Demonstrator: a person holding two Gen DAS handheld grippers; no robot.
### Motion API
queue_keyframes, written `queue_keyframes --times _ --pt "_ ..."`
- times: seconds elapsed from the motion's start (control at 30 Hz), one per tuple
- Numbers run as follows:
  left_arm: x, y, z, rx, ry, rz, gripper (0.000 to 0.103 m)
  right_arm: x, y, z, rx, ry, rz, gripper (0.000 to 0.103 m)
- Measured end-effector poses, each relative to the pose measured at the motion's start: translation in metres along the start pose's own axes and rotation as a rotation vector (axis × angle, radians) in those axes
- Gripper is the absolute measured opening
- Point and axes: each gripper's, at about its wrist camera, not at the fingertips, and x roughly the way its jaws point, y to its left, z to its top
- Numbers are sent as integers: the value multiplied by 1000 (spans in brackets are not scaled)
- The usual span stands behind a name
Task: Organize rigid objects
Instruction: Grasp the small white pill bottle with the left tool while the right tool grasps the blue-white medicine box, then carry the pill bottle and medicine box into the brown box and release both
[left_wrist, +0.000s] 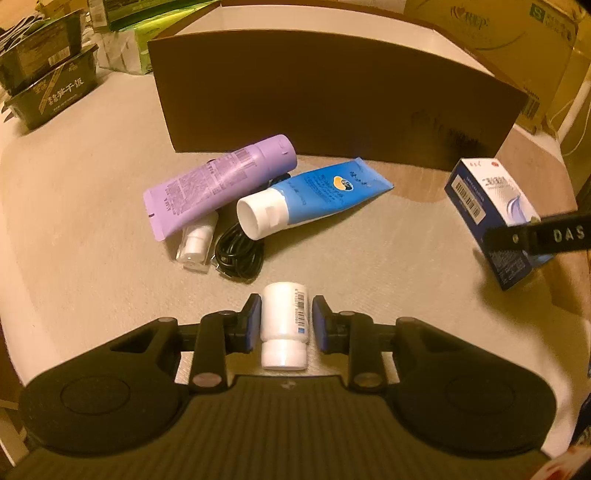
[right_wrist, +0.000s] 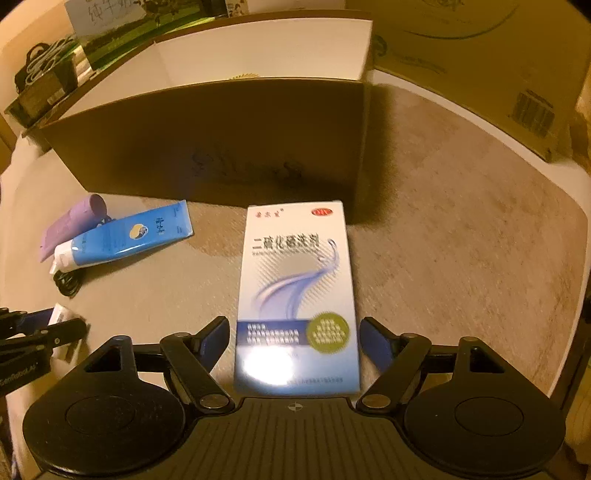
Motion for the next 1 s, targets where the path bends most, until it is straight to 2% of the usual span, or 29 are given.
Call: queue_keyframes --times 0.13,0.3,0.6,1.0 --pt "0 -1 -1 5 2 2 24 3 3 1 -23 -16 -31 77" --pt "-1 1 -1 -9 3 1 24 5 -2 2 -18 -18 -33 65" --pt "-5 1 -2 -28 -11 11 24 -9 -2 -2 -34 -42 -16 64" --pt "-27 -6 1 -30 -49 6 24 -42 4 -9 -32 -61 67 64"
